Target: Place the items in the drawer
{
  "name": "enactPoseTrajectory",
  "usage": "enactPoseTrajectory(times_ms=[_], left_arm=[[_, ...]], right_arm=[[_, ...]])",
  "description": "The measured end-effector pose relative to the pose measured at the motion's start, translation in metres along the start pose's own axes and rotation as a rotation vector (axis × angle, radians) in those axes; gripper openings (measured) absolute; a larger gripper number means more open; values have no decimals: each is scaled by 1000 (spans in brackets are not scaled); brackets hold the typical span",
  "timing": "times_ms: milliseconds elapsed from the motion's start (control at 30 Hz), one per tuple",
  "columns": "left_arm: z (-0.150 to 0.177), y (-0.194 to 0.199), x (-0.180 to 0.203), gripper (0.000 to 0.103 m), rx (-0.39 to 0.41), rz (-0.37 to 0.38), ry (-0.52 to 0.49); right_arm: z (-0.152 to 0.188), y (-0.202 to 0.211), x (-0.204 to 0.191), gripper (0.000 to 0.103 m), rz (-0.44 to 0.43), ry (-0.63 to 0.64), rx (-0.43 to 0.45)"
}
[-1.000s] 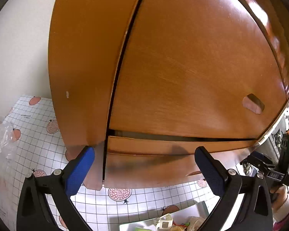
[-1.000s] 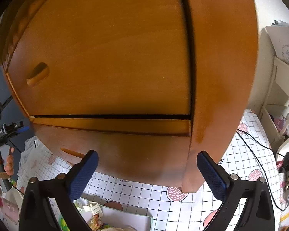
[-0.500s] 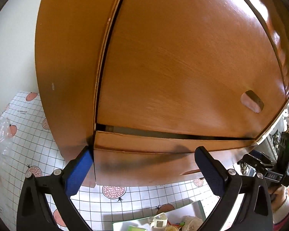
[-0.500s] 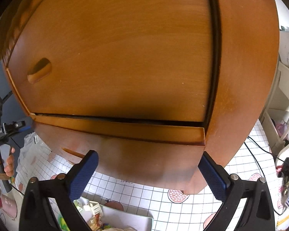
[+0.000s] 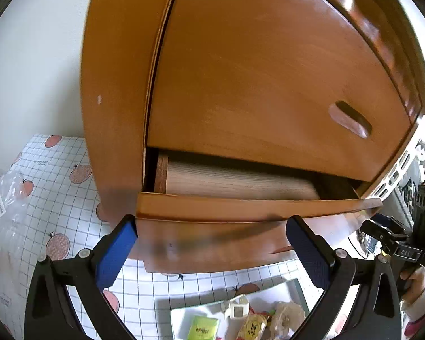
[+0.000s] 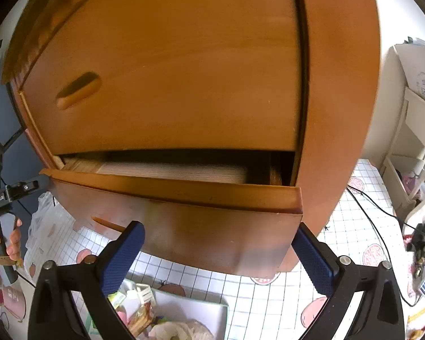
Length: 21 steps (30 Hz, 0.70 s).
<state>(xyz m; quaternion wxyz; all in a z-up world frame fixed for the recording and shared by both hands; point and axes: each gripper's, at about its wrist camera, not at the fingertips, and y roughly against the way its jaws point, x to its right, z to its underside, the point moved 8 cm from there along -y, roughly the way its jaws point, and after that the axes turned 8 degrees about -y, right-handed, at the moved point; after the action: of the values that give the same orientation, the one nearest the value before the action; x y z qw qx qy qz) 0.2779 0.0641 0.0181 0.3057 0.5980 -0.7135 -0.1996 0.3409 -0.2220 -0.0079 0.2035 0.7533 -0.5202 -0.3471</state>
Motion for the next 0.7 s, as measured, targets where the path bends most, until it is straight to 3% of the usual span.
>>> enactPoseTrajectory(times_ms=[367, 700], left_arm=[[24, 25, 8, 103, 3, -5, -9], [41, 35, 4, 103, -22, 15, 56]], right_arm=[[26, 28, -7, 103, 23, -30, 5], [45, 46, -10, 103, 2, -114, -18]])
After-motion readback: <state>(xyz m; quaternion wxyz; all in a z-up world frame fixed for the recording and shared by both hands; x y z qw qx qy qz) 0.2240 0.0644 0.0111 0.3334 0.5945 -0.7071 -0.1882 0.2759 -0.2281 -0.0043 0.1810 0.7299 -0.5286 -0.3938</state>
